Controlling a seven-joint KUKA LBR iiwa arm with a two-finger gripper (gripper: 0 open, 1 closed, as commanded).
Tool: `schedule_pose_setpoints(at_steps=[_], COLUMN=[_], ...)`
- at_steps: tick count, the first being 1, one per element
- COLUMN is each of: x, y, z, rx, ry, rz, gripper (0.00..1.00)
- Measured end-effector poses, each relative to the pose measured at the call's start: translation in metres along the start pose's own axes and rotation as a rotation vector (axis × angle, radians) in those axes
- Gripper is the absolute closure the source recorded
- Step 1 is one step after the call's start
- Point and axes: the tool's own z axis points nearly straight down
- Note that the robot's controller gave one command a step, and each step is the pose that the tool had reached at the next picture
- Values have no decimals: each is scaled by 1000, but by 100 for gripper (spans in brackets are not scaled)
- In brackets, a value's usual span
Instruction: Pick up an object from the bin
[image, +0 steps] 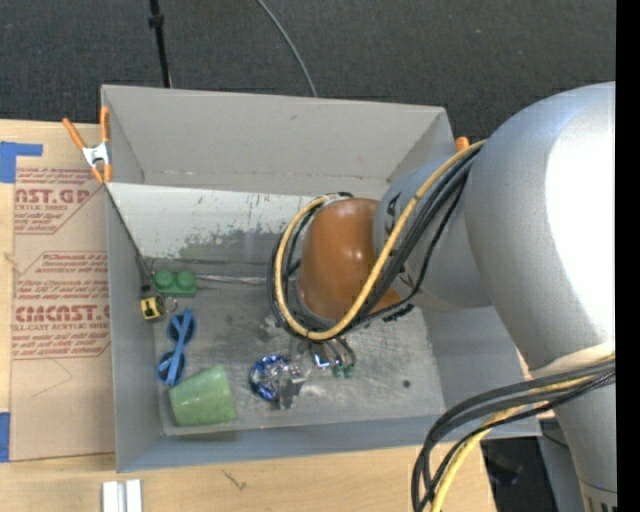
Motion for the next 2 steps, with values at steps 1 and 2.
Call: schedule_pose_setpoints(at_steps=[1, 2], x=[0, -29], y=[1, 14], z=[-1, -154], rx=[-1, -2], ry=[2, 4], rz=[-1, -11], gripper=[100, 100])
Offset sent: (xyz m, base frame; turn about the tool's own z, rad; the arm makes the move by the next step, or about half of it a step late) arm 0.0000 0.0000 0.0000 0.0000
